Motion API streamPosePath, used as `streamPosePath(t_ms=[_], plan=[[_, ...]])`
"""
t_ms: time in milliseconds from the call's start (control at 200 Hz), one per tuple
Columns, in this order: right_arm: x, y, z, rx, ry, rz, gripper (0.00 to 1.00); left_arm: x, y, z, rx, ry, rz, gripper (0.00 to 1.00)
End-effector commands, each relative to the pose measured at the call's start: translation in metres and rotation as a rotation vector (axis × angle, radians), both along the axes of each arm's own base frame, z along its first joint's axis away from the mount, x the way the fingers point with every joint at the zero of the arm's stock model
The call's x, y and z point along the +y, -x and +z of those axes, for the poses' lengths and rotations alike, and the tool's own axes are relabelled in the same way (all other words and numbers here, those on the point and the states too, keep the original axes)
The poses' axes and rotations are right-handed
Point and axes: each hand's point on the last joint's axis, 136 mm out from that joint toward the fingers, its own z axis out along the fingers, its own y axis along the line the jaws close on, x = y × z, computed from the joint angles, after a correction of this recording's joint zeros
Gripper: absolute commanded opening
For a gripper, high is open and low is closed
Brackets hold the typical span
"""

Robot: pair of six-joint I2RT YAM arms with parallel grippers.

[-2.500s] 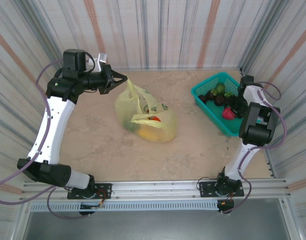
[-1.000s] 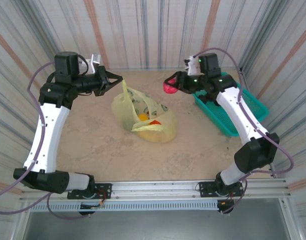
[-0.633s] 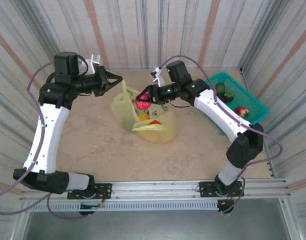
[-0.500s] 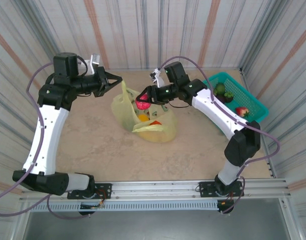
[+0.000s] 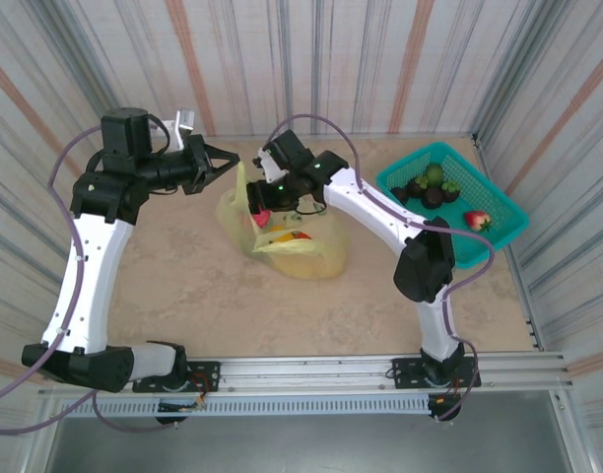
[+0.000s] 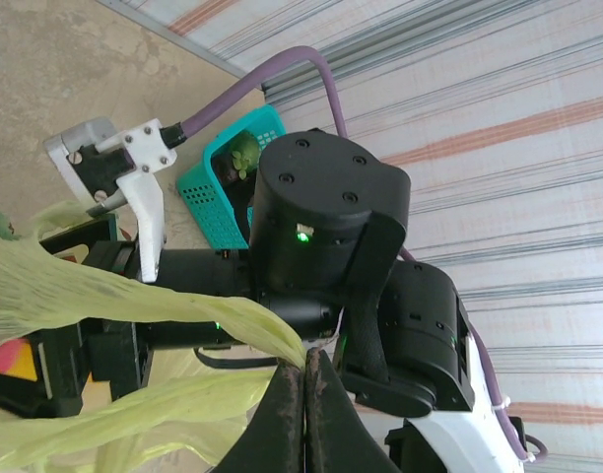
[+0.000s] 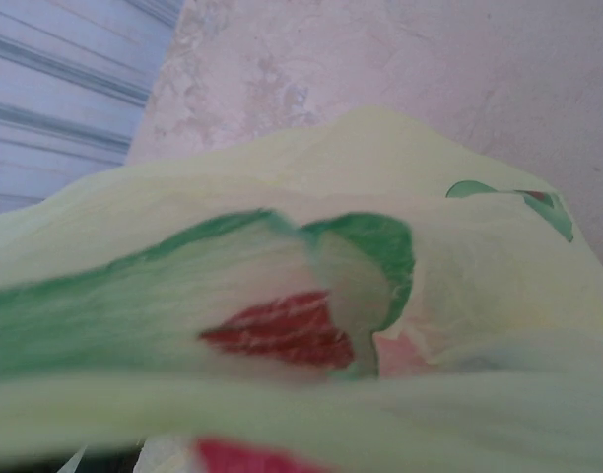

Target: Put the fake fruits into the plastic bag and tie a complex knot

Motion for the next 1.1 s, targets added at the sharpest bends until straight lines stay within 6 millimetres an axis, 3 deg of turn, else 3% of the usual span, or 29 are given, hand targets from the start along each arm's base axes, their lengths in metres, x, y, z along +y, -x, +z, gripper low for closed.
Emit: streamPosePath(t_ms=[0, 240, 406, 596, 701, 822, 1097], plan=[[-0.026, -0.011, 0.009, -0.057, 0.067, -0.056, 0.82, 0.001, 0.003, 0.012, -0.051, -0.002, -0.013, 0.0], [-0.051, -0.002, 0.062, -0.093, -0.078, -0.027, 0.75, 0.003, 0.005, 0.008, -0.046, -0.009, -0.004, 0.0], [-0.077, 0.013, 0.122, -0.233, -0.177, 0.005, 0.68, 0.006, 0.006, 0.007, -0.045, -0.019, 0.007, 0.0], [-0.103, 0.048, 0.151, -0.406, -0.17, 0.133, 0.65, 0.008, 0.01, 0.002, -0.043, -0.028, 0.013, 0.0], [-0.103, 0.087, 0.167, -0.571, -0.186, 0.325, 0.65, 0.01, 0.013, 0.0, -0.042, -0.038, 0.016, 0.0], [-0.09, 0.14, 0.157, -0.804, -0.047, 0.624, 0.73, 0.01, 0.017, -0.004, -0.036, -0.041, 0.017, 0.0], [-0.063, 0.183, 0.115, -0.77, 0.114, 0.892, 0.84, 0.012, 0.026, -0.006, -0.044, -0.051, 0.014, 0.0]])
